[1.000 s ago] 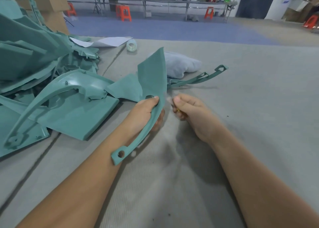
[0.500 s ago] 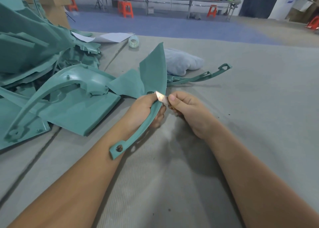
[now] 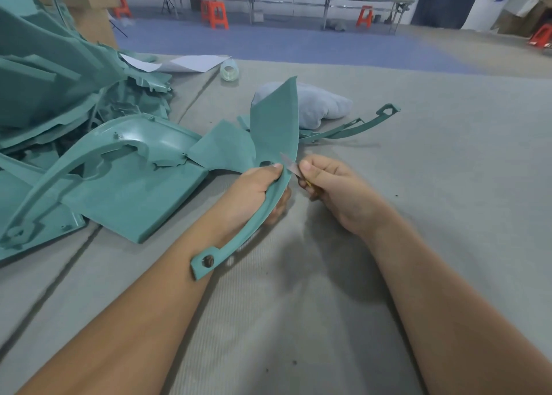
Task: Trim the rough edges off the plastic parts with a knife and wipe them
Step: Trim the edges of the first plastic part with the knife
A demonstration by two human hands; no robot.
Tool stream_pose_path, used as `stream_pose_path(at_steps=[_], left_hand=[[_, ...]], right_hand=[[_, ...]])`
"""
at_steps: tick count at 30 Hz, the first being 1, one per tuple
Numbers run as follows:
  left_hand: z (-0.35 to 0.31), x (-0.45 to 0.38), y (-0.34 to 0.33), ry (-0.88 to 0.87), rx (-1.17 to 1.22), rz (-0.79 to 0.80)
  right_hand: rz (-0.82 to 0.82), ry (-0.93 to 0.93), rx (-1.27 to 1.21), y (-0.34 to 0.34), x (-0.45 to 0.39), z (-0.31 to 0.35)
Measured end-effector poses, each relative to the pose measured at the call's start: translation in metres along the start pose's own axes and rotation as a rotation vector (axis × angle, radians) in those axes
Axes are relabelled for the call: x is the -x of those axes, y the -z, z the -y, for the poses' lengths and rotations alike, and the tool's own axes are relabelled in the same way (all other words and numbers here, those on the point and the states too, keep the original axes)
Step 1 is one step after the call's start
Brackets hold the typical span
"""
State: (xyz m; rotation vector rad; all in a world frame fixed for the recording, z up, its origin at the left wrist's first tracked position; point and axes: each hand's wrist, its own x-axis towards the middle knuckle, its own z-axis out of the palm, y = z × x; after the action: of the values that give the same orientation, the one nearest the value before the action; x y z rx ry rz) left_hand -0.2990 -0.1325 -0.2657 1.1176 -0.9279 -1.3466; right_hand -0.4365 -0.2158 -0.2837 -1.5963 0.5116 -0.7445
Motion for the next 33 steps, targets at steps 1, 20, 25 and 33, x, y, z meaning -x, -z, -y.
stream_pose_path(at_steps=[1,20,25,33], left_hand=[[-0.001,0.0,-0.001,0.002,0.006,-0.003],[-0.005,0.003,0.0,0.011,0.028,0.024],[-0.001,0.002,0.001,0.008,0.028,0.034],[0.001,0.002,0.004,0.008,-0.019,0.047]], right_hand=[[0.007,-0.002,0.005,0.0,0.001,0.001],[-0.031,0.066,0.0,-0.007,-0.003,-0.001],[-0.101,0.065,-0.05,-0.005,-0.006,-0.002],[-0.164,0.047,-0.072,0.001,-0.013,-0.002]])
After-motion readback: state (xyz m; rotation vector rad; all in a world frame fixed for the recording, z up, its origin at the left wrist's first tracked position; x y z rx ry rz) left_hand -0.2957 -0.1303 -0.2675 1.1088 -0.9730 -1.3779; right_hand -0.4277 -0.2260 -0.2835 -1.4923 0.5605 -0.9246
